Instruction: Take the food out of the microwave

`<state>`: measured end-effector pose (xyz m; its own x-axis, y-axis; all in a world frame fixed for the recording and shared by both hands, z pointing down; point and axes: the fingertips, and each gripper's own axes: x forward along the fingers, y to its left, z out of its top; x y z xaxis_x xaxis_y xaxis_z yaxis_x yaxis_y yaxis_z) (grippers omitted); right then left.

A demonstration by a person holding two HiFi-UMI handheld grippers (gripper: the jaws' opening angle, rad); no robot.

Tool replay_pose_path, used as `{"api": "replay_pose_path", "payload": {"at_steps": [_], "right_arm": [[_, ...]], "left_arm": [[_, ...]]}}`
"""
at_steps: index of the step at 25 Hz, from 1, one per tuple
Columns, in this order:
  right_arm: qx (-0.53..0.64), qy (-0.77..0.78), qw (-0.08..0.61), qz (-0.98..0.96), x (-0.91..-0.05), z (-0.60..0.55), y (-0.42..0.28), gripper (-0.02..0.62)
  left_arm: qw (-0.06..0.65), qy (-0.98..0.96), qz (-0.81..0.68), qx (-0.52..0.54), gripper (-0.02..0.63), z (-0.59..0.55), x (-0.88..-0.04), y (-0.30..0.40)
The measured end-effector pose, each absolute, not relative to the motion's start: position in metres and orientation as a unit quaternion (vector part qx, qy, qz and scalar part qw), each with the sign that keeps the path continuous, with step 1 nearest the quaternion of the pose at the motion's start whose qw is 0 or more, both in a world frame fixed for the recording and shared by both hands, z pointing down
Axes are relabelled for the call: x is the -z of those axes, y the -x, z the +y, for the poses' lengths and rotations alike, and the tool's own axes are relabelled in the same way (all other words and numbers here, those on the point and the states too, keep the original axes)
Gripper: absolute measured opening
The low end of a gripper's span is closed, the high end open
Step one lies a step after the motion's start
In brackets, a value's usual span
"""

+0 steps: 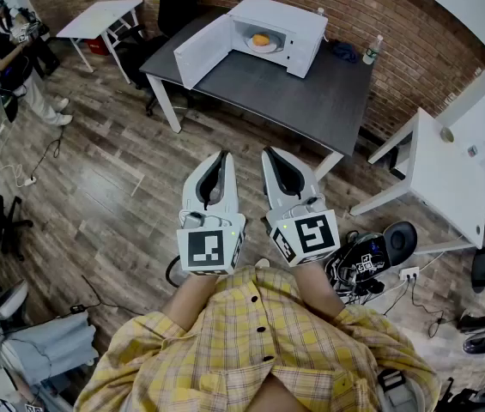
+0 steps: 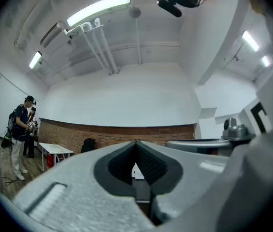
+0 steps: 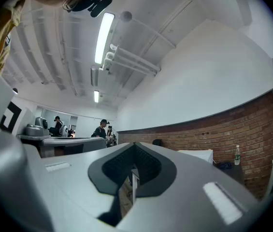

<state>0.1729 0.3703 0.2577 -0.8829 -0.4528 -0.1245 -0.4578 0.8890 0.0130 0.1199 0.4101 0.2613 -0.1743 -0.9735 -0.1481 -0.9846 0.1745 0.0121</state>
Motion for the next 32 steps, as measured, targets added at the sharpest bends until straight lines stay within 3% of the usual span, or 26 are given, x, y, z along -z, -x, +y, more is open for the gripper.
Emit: {"api": "replay_pose_path", "payload": {"at_steps": [32], "right_arm": [[0.010,0.220,0.056,0.974,-0.297,0.294,-0.211,0.005]], "left_arm": [[0.030,0.610,0.791,-0.018,0.000,0.339,-0.305,-0.155]]}}
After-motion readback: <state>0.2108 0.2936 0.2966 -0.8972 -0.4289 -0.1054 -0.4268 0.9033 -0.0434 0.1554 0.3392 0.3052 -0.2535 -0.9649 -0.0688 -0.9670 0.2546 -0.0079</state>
